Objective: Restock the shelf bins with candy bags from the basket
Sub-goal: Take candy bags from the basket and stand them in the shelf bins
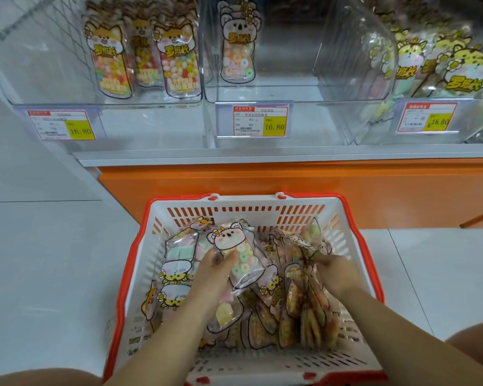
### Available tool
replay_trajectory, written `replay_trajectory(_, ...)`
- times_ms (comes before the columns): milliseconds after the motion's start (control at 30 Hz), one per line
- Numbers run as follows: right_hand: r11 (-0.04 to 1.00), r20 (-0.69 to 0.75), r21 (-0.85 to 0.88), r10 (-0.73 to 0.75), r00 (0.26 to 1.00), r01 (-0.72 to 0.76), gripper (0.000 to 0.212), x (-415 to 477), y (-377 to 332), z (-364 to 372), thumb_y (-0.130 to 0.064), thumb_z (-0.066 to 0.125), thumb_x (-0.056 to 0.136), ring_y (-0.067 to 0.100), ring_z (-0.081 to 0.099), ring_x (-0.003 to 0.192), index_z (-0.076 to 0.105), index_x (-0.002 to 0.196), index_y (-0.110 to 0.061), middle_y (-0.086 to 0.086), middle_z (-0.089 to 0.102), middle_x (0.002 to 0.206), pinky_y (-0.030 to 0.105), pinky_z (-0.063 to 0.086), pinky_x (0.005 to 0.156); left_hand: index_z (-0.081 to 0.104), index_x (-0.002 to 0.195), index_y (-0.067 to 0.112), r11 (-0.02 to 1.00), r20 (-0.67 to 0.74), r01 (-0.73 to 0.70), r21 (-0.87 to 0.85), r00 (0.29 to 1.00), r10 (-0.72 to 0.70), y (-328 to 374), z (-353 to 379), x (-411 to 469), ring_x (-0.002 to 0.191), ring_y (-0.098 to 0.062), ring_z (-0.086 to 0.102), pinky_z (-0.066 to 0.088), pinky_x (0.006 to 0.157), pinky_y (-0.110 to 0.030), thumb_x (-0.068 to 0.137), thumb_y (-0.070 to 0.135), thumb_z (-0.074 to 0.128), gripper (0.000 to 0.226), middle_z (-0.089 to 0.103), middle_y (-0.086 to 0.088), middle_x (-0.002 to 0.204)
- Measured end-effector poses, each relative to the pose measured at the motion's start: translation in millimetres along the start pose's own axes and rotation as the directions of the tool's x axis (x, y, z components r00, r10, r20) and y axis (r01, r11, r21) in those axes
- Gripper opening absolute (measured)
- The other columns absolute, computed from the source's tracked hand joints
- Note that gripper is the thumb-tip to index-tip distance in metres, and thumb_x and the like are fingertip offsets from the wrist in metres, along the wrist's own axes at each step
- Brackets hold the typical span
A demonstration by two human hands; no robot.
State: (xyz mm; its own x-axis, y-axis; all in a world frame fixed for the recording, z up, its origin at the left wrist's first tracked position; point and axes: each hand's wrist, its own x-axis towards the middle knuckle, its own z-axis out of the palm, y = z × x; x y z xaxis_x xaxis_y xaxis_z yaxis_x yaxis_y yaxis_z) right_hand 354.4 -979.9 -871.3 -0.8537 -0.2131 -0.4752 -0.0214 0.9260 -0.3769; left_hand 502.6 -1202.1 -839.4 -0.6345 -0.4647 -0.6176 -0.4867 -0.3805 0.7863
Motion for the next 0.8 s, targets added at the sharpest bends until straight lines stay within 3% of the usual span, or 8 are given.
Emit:
replay_trajectory(67,0.987,-0.188,0.146,-0.041,0.981,0.069,0.024,-10.0,-9.3,-11.2,-0.019,0.054,0.096,0.017,0.065,0.061,0.076,0.084,-0.019,-0.002,0.072,0.071,0.032,0.056,0.056,0.07,0.109,0.038,0.998,0.026,0.041,-0.056,0.999,-0.039,0.8,-1.2,2.8,0.112,-0.02,0.067,0.053,0.097,-0.053,0.078,0.057,0.066,0.037,0.072,0.006,0.117)
replay_trajectory(200,0.854,-0.327,0.458,-0.097,0.94,0.247,0.012,-26.0,-35.1,-37.6,-0.014,0.065,0.092,0.006,0.042,0.044,0.069,0.085,-0.023,-0.012,0.051,0.053,0.022,0.037,0.045,0.067,0.122,0.028,0.986,0.031,0.084,-0.144,0.996,-0.081,5.7,0.0,6.0,0.112,-0.024,0.068,0.05,0.102,-0.052,0.095,0.044,0.062,0.032,0.072,0.0,0.122)
replay_trajectory(300,0.69,-0.221,0.676,-0.146,0.964,0.259,0.02,-33.7,-48.5,-51.8,-0.009,0.067,0.092,0.024,0.058,0.049,0.057,0.102,-0.024,0.001,0.047,0.06,0.042,0.05,0.054,0.068,0.119,0.021,0.992,0.022,0.04,-0.117,0.999,-0.038,12.0,-1.2,0.6,0.107,-0.025,0.071,0.049,0.103,-0.054,0.099,0.038,0.059,0.028,0.075,-0.004,0.114)
replay_trajectory(400,0.607,-0.144,0.761,-0.185,0.972,0.229,0.04,-40.0,-56.4,-56.6,-0.021,0.073,0.088,0.056,0.061,0.082,0.05,0.115,-0.04,0.008,0.052,0.073,0.068,0.05,0.074,0.069,0.11,0.019,0.997,0.006,-0.005,-0.071,1.0,0.005,17.4,-3.3,-4.8,0.101,-0.021,0.072,0.052,0.1,-0.049,0.1,0.037,0.059,0.023,0.077,0.001,0.105)
replay_trajectory(500,0.659,-0.108,0.716,-0.222,0.969,0.231,0.081,-44.7,-64.5,-61.0,-0.046,0.077,0.072,0.032,0.068,0.088,0.032,0.138,-0.058,-0.008,0.063,0.086,0.063,0.05,0.094,0.063,0.097,0.024,0.998,-0.016,-0.051,-0.048,0.999,0.051,21.5,-7.5,-10.8,0.1,-0.02,0.069,0.05,0.101,-0.052,0.097,0.038,0.062,0.015,0.072,0.002,0.105)
replay_trajectory(567,0.686,-0.092,0.694,-0.213,0.973,0.217,0.099,-47.7,-72.5,-63.7,-0.054,0.076,0.066,0.027,0.068,0.101,0.018,0.146,-0.057,0.005,0.069,0.112,0.056,0.049,0.099,0.06,0.101,0.022,0.995,-0.038,-0.086,-0.051,0.996,0.084,23.2,-9.4,-14.1,0.099,-0.024,0.067,0.049,0.098,-0.055,0.095,0.039,0.066,0.019,0.071,-0.001,0.106)
replay_trajectory(700,0.726,-0.162,0.637,-0.2,0.966,0.258,0.059,-60.2,-90.3,-67.9,-0.027,0.075,0.087,0.032,0.065,0.065,0.046,0.136,-0.012,0.018,0.068,0.085,0.042,0.058,0.068,0.053,0.111,0.017,0.988,-0.047,-0.132,-0.086,0.991,0.128,32.6,-7.5,-21.6,0.084,-0.034,0.06,0.048,0.073,-0.049,0.092,0.04,0.069,0.033,0.07,-0.024,0.095)
replay_trajectory(800,0.769,-0.149,0.562,-0.269,0.952,0.305,0.028,-72.0,-102.2,-55.8,-0.027,0.072,0.089,0.011,0.047,0.052,0.062,0.107,-0.009,0.018,0.064,0.077,0.022,0.04,0.052,0.05,0.101,0.025,0.975,-0.014,-0.219,0.039,0.975,0.22,45.2,2.8,-33.5,0.088,-0.022,0.061,0.054,0.084,-0.044,0.095,0.043,0.063,0.023,0.065,0.001,0.097)
